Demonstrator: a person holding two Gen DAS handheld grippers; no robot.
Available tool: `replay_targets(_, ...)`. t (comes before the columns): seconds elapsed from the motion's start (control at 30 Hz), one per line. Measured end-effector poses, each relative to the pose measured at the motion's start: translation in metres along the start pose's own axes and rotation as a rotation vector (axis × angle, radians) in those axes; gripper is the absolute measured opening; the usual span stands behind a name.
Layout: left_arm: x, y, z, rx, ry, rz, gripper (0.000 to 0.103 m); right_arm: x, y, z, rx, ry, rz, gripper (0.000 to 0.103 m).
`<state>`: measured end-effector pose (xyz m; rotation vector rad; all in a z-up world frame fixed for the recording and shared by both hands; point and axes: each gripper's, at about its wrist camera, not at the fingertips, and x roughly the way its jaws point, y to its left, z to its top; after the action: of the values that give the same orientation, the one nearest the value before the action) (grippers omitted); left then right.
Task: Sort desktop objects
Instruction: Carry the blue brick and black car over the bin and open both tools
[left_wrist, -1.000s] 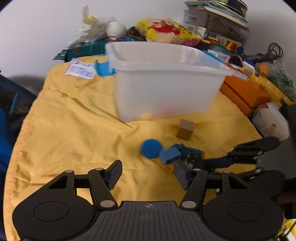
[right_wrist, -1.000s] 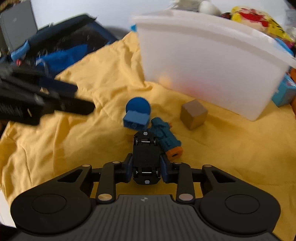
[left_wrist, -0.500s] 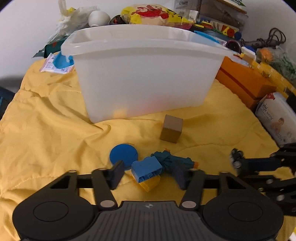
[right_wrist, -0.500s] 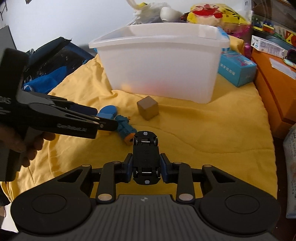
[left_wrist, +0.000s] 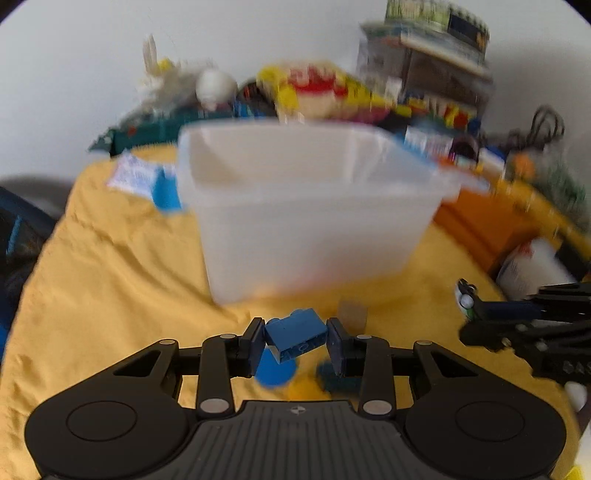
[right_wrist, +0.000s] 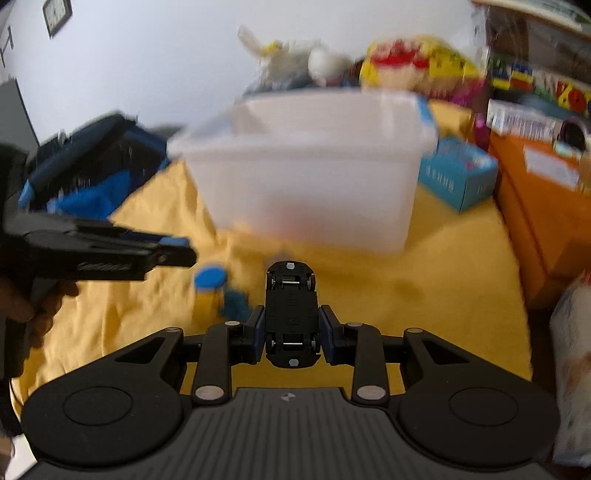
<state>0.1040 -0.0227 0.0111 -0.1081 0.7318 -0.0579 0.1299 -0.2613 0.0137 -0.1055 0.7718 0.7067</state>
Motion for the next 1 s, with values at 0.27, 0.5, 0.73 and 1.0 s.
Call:
replay_targets(0.27, -0.027, 0.012, 0.064, -0.026, -0.108, -0.006, 0.039, -0.024, -0.017, 0.075, 0.027, -0.181, -0.002, 0.033)
replay_targets(0.5, -0.009, 0.022, 0.112, -0.010, -0.126, 0.027, 0.039, -0.008, -0.031, 0.129, -0.015, -0.199, -0.043, 0.033)
replay_targets(0.73, 0.008, 0.029, 0.142, -0.013, -0.126, 0.038, 0.039, 0.014, -0.043, 0.158, -0.020, -0.168, -0.059, 0.033)
replay_targets(1.0, 0.026, 0.032, 0.159, -0.011, -0.126, 0.115, 0.067, 0.040, -0.040, 0.180, -0.059, -0.126, -0.086, 0.067)
